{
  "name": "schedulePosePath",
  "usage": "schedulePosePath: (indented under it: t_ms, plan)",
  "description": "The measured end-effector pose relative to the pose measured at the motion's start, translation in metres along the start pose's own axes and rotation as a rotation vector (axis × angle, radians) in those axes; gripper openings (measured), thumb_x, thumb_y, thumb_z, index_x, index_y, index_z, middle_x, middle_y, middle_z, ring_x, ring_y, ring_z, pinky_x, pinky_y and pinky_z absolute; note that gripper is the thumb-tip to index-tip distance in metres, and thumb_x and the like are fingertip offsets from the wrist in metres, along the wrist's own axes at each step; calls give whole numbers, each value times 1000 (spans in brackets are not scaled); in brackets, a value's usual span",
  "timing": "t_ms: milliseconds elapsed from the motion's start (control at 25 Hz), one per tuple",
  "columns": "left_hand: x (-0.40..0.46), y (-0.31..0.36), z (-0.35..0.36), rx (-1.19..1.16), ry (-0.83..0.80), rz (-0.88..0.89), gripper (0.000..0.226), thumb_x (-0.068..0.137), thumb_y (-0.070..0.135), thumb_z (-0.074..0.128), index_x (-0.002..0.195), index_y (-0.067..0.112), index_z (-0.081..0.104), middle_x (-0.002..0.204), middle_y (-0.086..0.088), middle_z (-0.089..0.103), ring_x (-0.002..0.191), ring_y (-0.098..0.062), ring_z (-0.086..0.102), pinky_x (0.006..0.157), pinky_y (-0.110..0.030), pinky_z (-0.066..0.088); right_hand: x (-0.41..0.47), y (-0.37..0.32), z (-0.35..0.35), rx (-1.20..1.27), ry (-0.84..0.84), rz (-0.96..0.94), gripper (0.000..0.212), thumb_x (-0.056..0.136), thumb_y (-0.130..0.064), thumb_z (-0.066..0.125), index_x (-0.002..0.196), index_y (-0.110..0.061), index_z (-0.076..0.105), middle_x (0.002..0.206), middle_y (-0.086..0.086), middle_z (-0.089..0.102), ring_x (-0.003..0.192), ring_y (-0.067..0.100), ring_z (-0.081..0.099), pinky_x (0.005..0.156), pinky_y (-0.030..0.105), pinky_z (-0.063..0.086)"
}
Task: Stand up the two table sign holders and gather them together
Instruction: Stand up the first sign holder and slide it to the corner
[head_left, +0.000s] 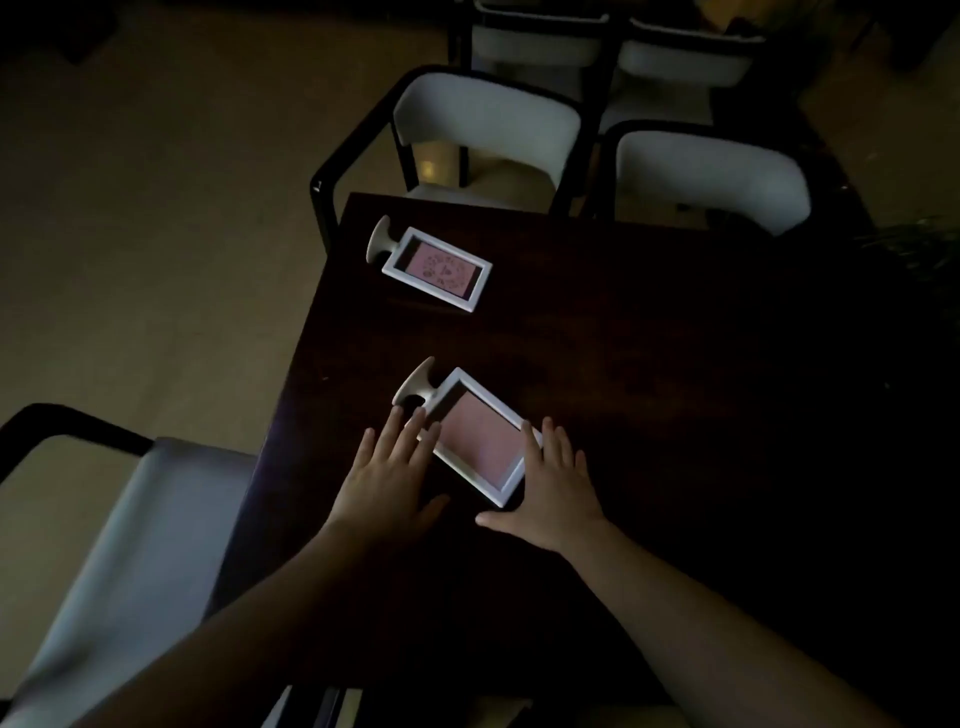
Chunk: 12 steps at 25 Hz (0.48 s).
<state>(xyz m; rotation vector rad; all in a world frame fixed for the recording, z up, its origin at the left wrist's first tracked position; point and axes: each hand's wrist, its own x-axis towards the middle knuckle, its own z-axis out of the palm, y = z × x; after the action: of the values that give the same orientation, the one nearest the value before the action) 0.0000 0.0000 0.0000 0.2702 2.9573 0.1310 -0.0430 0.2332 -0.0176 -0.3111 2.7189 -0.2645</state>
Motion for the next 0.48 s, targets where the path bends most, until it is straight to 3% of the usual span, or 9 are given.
schedulePosePath:
  t_ms: [240,480]
  plan:
    - [-13,16,18,-35,-90,-51,91,90,68,39,157,24,-3,165,-5,-10,148,-28,-19,121,-54,4,5,5,11,45,-30,12,130,63,-78,69,156,-26,-5,167,8,-5,151,33,-5,118,61,11]
    - [-20,20,22,-22,-158,-30,88,91,68,37,156,28,-6,165,-4,-13,147,-29,-20,120,-53,0,7,5,12,47,-16,15,120,64,-79,69,154,-28,9,165,10,4,149,31,7,117,60,12]
